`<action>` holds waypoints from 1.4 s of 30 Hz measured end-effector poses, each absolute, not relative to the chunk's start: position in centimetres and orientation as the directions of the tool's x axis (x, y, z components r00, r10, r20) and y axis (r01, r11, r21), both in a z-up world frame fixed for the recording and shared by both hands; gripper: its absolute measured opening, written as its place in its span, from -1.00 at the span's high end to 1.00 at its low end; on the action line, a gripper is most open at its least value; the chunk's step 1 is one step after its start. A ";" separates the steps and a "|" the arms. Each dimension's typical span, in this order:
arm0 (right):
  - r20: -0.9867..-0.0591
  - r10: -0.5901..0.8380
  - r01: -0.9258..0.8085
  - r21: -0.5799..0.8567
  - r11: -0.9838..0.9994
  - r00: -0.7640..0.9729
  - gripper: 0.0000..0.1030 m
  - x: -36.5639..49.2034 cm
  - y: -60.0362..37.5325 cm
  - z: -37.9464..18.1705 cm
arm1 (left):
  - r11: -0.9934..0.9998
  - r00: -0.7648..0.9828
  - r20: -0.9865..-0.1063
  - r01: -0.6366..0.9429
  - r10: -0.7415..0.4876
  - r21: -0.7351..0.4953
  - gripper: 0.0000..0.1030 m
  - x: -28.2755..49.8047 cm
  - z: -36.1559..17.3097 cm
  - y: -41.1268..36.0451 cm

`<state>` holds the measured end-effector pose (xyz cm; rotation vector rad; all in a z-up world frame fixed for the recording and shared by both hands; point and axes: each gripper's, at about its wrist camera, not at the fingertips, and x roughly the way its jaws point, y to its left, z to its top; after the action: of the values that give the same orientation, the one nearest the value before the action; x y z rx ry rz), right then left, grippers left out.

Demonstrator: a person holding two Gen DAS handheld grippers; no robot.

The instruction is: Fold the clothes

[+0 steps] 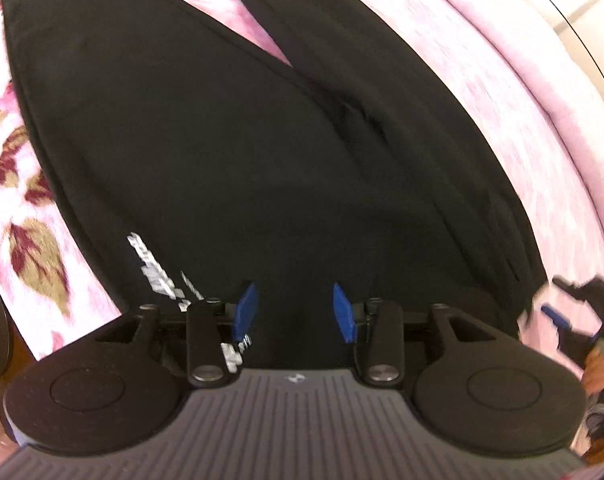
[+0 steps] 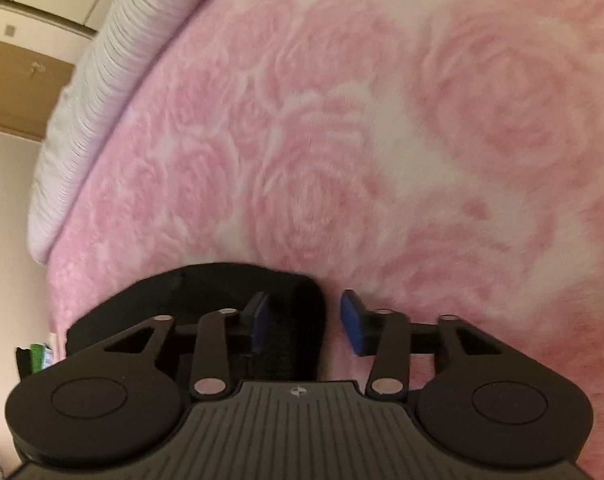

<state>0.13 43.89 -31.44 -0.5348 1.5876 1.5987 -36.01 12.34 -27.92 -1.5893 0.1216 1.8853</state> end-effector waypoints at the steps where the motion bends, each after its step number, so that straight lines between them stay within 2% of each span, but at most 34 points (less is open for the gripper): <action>1: -0.766 0.228 -0.765 0.634 0.115 -0.601 0.07 0.8 43.6 -30.9 | -0.769 -0.023 -0.903 -0.533 0.429 -0.352 0.28 -35.7 -27.8 12.3; 5: -0.721 0.182 -0.733 0.680 0.005 -0.668 0.11 0.6 41.7 -29.0 | -0.739 0.052 -0.862 -0.490 0.505 -0.462 0.26 -35.1 -27.3 13.6; 6: -0.728 0.171 -0.741 0.671 -0.019 -0.664 0.17 0.0 41.5 -29.0 | -0.722 0.061 -0.851 -0.500 0.522 -0.479 0.26 -35.2 -27.2 14.7; 8: -0.741 0.150 -0.755 0.653 -0.066 -0.654 0.48 -1.2 41.1 -29.0 | -0.690 0.062 -0.842 -0.542 0.535 -0.479 0.26 -34.4 -26.3 17.2; 10: -0.750 0.140 -0.763 0.641 -0.084 -0.646 0.53 -1.9 41.0 -29.1 | -0.658 0.069 -0.838 -0.585 0.542 -0.474 0.25 -34.3 -25.3 19.3; 13: -0.749 0.132 -0.760 0.644 -0.082 -0.649 0.53 -3.0 43.2 -29.5 | -0.634 0.092 -0.826 -0.596 0.557 -0.494 0.18 -34.7 -24.9 22.0; 14: -0.749 0.129 -0.760 0.645 -0.082 -0.650 0.47 -3.4 44.0 -29.6 | -0.625 0.103 -0.820 -0.596 0.562 -0.504 0.11 -34.9 -25.0 23.2; 17: -0.750 0.098 -0.756 0.649 -0.078 -0.654 0.31 -4.5 46.1 -30.1 | -0.592 0.123 -0.817 -0.630 0.564 -0.503 0.09 -35.0 -25.6 27.0; 23: -0.775 0.028 -0.771 0.624 -0.126 -0.631 0.26 -5.8 46.3 -31.5 | -0.477 0.099 -0.883 -0.812 0.458 -0.338 0.06 -33.8 -27.2 35.6; 27: -0.774 0.016 -0.771 0.628 -0.102 -0.633 0.29 -5.6 45.7 -32.9 | -0.364 -0.109 -0.950 -0.931 0.292 -0.005 0.08 -31.6 -29.0 38.7; 29: -0.765 0.021 -0.764 0.641 -0.078 -0.644 0.31 -5.3 45.8 -33.2 | -0.345 -0.272 -0.930 -0.922 0.246 0.178 0.08 -31.2 -29.2 38.4; 31: -0.756 0.024 -0.756 0.652 -0.056 -0.654 0.31 -5.0 45.8 -33.5 | -0.429 -0.370 -0.903 -0.867 0.219 0.251 0.08 -33.0 -28.6 36.6; 33: -0.750 0.025 -0.750 0.660 -0.041 -0.661 0.33 -4.7 45.9 -33.7 | -0.553 -0.410 -0.892 -0.796 0.192 0.247 0.08 -36.0 -27.7 33.7; 36: -0.746 0.031 -0.747 0.664 -0.036 -0.665 0.32 -4.7 45.9 -33.7 | -0.716 -0.416 -0.891 -0.678 0.183 0.169 0.01 -40.9 -26.3 28.5; 39: -0.747 0.049 -0.749 0.660 -0.065 -0.663 0.25 -4.8 45.4 -32.9 | -0.807 -0.346 -0.919 -0.589 0.190 0.055 0.01 -44.1 -25.0 23.0; 42: -0.743 0.074 -0.746 0.654 -0.125 -0.665 0.10 -4.7 43.8 -31.2 | -0.841 -0.232 -0.945 -0.536 0.230 -0.073 0.03 -43.8 -24.3 18.6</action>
<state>-4.66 43.76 -31.18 -0.7546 1.5752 1.8472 -43.79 18.62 -24.32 -1.5486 0.3673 2.1076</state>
